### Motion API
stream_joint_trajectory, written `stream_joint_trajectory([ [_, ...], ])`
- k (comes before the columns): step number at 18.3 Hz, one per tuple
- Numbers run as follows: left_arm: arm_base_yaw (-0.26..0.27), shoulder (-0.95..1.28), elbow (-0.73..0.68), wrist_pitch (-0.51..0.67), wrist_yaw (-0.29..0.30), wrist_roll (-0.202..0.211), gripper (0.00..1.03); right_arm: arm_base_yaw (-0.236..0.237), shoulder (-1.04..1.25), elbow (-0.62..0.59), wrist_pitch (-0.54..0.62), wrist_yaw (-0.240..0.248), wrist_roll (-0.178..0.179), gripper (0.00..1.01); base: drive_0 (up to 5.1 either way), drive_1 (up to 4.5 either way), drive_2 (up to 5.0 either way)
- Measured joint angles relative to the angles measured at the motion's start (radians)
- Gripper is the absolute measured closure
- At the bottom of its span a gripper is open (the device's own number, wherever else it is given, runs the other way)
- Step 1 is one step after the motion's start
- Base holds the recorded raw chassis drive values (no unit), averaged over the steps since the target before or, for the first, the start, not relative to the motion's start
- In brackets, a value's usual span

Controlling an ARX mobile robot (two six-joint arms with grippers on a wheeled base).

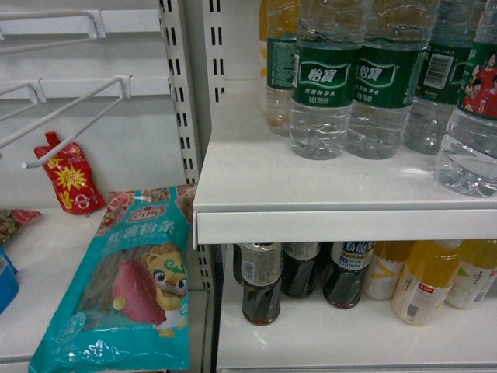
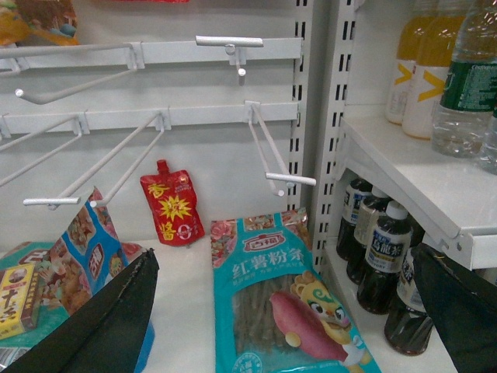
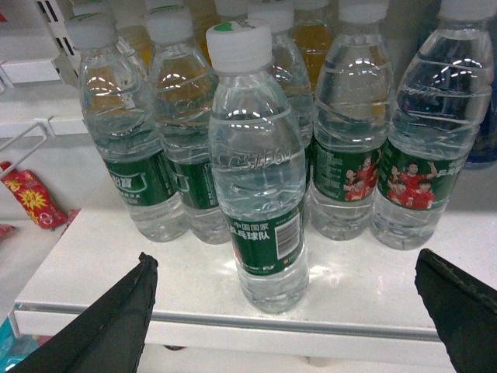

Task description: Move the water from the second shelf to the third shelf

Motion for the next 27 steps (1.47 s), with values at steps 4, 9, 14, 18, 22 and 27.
stream_joint_trajectory([
  [4,0.000,0.000,0.000,0.000,0.000,0.000,0.05,-0.067,-0.135,-0.047,-0.058,0.000,0.022,0.03,0.0,0.00,0.0],
  [9,0.000,0.000,0.000,0.000,0.000,0.000,0.05,-0.019,-0.331,-0.304,0.190,0.162,-0.042,0.46,0.0,0.00,0.0],
  [14,0.000,0.000,0.000,0.000,0.000,0.000,0.05,-0.017,-0.446,-0.459,0.257,0.163,-0.058,0.99,0.0,0.00,0.0],
  [18,0.000,0.000,0.000,0.000,0.000,0.000,0.05,-0.017,-0.500,-0.555,0.276,0.163,-0.058,0.99,0.0,0.00,0.0],
  [22,0.000,0.000,0.000,0.000,0.000,0.000,0.05,-0.017,-0.578,-0.594,0.225,0.163,-0.058,0.99,0.0,0.00,0.0],
  [27,0.000,0.000,0.000,0.000,0.000,0.000,0.05,-0.017,-0.652,-0.632,0.195,0.162,-0.058,0.99,0.0,0.00,0.0],
])
